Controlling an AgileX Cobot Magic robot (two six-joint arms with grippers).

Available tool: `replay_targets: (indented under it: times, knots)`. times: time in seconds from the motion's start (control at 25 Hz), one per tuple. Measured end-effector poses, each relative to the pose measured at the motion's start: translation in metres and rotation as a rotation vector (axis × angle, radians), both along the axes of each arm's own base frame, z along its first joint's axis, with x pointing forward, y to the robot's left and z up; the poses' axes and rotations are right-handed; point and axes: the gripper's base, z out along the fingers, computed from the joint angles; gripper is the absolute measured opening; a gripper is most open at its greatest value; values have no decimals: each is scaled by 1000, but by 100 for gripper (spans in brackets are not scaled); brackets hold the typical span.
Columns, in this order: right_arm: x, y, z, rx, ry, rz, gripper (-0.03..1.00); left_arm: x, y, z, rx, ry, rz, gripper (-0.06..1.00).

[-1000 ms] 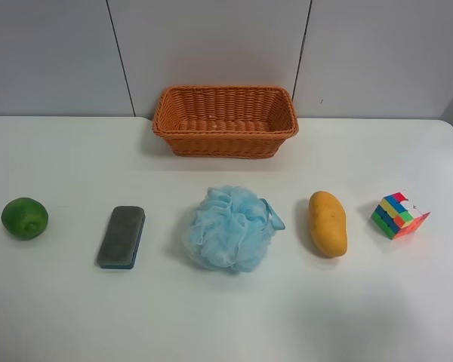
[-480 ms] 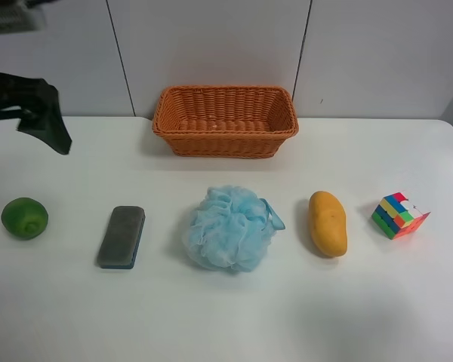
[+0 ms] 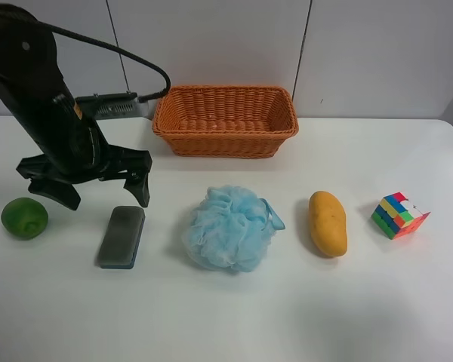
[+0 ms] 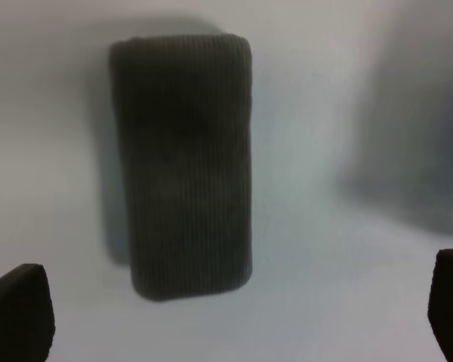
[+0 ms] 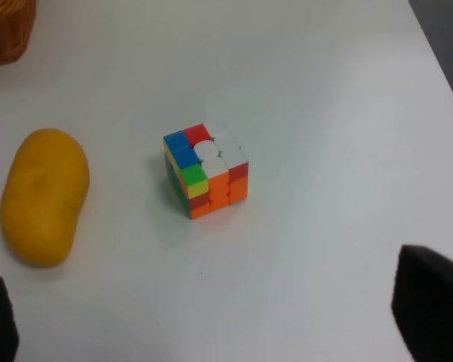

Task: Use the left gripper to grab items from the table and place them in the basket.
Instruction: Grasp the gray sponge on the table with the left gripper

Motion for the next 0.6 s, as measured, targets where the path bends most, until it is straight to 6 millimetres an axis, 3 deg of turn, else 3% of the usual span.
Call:
replay_targets:
  times: [0.28, 0.6]
  knots:
    - [0, 0, 0, 0, 0, 0, 99, -4, 1, -44, -20, 9, 35, 99]
    - [0, 0, 0, 0, 0, 0, 99, 3, -2, -74, -15, -1, 45, 99]
